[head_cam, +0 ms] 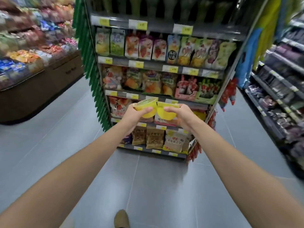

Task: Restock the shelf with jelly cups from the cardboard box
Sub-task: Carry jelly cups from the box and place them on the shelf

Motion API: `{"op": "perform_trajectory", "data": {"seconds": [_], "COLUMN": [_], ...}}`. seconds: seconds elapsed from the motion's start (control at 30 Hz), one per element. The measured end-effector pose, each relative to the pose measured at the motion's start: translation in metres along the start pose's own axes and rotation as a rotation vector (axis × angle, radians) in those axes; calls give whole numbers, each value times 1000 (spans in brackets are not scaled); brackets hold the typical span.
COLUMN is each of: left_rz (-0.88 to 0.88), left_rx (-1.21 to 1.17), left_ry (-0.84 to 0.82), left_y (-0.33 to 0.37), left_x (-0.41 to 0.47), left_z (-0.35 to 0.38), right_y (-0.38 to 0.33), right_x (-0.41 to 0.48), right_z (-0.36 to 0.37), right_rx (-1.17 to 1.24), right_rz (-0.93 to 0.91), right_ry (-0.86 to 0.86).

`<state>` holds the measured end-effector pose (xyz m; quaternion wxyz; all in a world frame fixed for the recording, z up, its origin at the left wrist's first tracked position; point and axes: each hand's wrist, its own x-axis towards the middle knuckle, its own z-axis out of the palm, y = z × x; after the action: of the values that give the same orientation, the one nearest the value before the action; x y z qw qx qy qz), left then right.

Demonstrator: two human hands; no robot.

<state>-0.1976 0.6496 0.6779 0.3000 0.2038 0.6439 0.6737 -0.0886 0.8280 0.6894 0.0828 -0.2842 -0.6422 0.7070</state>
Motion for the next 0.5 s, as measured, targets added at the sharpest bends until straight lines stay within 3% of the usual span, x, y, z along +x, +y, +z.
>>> {"op": "perform_trajectory", "data": {"seconds": [0.27,0.5], "left_rz": [103,225], "left_rx": [20,55], "left_ry": [-41,-27], "left_y": [77,144], "left_x": [69,186], "left_z": [32,-2], "right_y": [-80,-158], "right_x": [15,95], "right_z": [-16,7], "right_rx": [91,189], "right_rz": [-175,-293], "right_ry": [143,195]}}
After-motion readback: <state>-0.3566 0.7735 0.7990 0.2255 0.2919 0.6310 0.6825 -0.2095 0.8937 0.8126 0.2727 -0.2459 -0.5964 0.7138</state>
